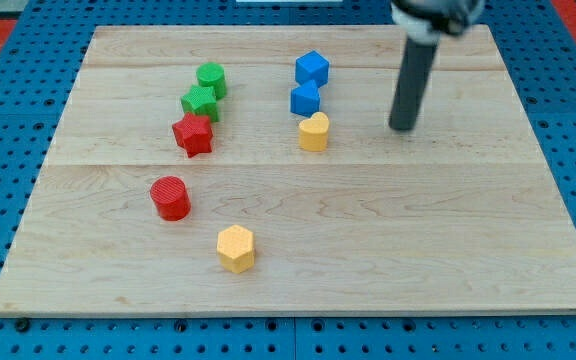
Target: Push yellow hexagon towards yellow heart
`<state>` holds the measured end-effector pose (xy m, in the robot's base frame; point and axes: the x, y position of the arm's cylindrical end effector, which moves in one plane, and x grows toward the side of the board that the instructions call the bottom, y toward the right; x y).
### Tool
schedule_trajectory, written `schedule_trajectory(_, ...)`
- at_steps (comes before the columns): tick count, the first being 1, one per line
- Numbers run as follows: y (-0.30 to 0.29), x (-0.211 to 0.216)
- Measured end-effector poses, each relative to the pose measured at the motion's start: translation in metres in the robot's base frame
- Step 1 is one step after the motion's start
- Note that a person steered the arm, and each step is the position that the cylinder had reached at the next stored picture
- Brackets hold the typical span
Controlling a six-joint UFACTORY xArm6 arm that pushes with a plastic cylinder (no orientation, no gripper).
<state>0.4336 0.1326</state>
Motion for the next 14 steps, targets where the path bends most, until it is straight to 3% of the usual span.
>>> schedule_trajectory(2,-0.044,0.185)
schedule_trajectory(3,-0.06,0.185)
schedule_trajectory(4,-0.153,0.177)
schedule_trajectory(5,-0.193,0.175)
schedule_trajectory(7,-0.174,0.114)
schedule_trajectory(9,-0.219,0.12)
schedule_trajectory(11,-0.156,0.067)
schedule_trajectory(14,-0.217,0.054)
